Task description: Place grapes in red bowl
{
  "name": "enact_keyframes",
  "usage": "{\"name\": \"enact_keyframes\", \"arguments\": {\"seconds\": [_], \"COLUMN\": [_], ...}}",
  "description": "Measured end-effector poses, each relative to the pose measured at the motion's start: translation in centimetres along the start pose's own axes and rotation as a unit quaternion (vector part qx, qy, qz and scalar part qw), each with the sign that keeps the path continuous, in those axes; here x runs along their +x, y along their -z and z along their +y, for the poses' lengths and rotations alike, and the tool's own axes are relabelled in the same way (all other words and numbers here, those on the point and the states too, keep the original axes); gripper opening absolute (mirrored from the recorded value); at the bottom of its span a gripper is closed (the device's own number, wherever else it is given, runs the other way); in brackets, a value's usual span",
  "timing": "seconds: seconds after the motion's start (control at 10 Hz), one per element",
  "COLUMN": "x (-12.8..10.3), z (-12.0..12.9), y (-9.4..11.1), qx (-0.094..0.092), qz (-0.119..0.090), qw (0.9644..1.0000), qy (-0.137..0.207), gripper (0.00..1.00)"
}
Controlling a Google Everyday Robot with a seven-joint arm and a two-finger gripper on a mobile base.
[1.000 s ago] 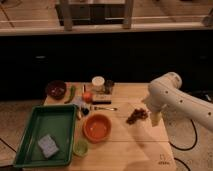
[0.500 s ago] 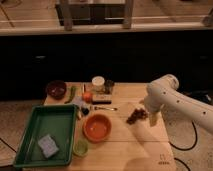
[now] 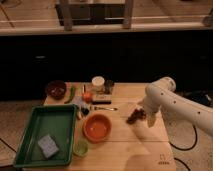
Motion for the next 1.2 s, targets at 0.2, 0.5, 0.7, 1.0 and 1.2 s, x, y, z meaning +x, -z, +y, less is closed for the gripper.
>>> {"name": "enact_keyframes", "arguments": {"seconds": [0.2,0.5,0.7,1.0,1.2], "x": [-0.1,-0.1,0.0,0.2,0.1], "z": [-0.2,-0.7,-0.9,-0.8,-1.2], "y": [-0.7,-1.9,-2.3,-3.8,-4.3], "qx": [-0.002,-0.005,-0.008,-0.015,-0.014], "qz": [-0.004,-0.009,-0.012,-0.021,-0.027], "qw": [1.0,0.9998,0.9996,0.9993,0.999], "qy": [0.005,0.018,0.022,0.028,0.033], "gripper": [0.8,0.8,0.8,0.8,0.8]}}
